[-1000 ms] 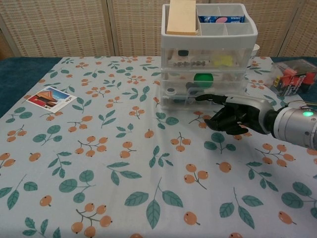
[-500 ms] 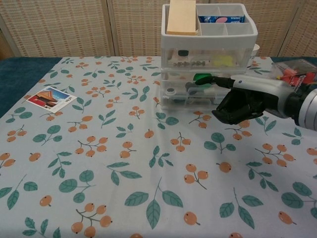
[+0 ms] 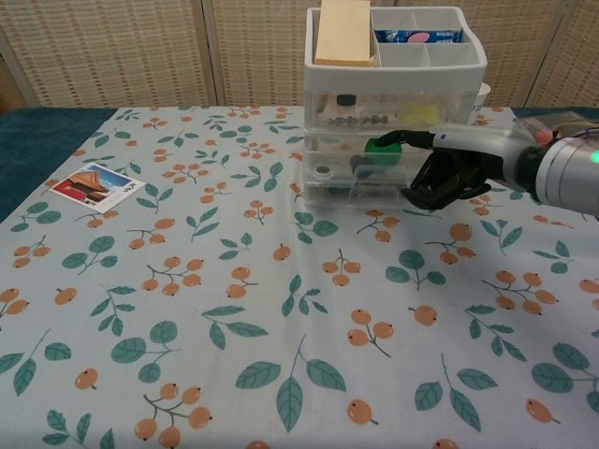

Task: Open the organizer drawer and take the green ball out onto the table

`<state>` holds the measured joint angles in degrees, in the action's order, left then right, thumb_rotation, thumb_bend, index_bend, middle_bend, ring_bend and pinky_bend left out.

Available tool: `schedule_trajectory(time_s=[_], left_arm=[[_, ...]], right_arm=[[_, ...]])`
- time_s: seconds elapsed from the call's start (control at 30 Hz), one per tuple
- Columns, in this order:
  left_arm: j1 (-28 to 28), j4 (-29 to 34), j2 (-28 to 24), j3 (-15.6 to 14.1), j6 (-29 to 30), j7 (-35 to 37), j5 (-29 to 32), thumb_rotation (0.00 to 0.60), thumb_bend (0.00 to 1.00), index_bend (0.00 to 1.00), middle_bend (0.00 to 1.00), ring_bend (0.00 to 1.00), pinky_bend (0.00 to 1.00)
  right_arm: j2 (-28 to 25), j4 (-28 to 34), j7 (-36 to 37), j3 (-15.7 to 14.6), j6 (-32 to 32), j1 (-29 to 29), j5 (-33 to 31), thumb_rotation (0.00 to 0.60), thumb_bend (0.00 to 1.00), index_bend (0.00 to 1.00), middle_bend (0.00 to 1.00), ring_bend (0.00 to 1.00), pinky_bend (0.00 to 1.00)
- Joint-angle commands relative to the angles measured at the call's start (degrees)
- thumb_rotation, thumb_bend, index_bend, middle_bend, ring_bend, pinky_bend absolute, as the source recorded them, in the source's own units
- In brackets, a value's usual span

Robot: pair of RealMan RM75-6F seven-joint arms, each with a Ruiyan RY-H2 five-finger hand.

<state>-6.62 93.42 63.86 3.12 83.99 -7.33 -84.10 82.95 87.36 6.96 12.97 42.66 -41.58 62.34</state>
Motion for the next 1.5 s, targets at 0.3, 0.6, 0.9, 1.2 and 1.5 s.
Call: schedule_trajectory(time_s=[0.3, 0.6, 0.9, 1.2, 1.5], left_arm=[[0.0, 0.0, 0.0, 0.0, -0.2, -0.2, 0.4, 0.6, 0.0, 0.03, 0.0, 0.02, 0.08], [-0.2, -0.4, 0.2, 0.1, -0.4, 0.1, 0.4, 0.6, 0.0, 0.03, 0.0, 0.02, 0.08], [-0.2, -0.3, 0.2, 0.0, -0.5, 0.0, 0.3, 0.6, 0.0, 0.03, 0.0, 0.02, 0.08], [-0.3, -0.4, 0.4, -0.1, -0.7, 0.1, 0.2, 0.6, 0.0, 0.03, 0.0, 0.02, 0.08], [-0.2, -0.6, 0.4, -0.1, -0.1, 0.7, -0.2, 0.6, 0.0, 0.03, 0.0, 0.02, 0.08]], right_arm=[[0.2, 0.4, -2.8, -0.5, -0.5, -1.4, -2.0, 0.6, 0.55, 0.19, 0.86, 0.97, 1.0], [-1.5, 4.2, -3.1, -1.7, 1.6, 0.0, -0.7, 0.6, 0.55, 0.21, 0.86, 0.97, 1.0], [-3.9, 9.2, -2.3, -3.7, 2.1, 1.6, 2.0, 0.6, 0.55, 0.21, 0.86, 0.97, 1.0], [-6.6, 13.0, -1.9, -5.0, 3.0, 3.0, 3.2, 0.6, 0.55, 0.19, 0.85, 0.97, 1.0], [-11.2, 18.4, -1.0, -5.3, 5.0, 4.2, 8.0, 0.6, 0.48, 0.0, 0.85, 0.97, 1.0]])
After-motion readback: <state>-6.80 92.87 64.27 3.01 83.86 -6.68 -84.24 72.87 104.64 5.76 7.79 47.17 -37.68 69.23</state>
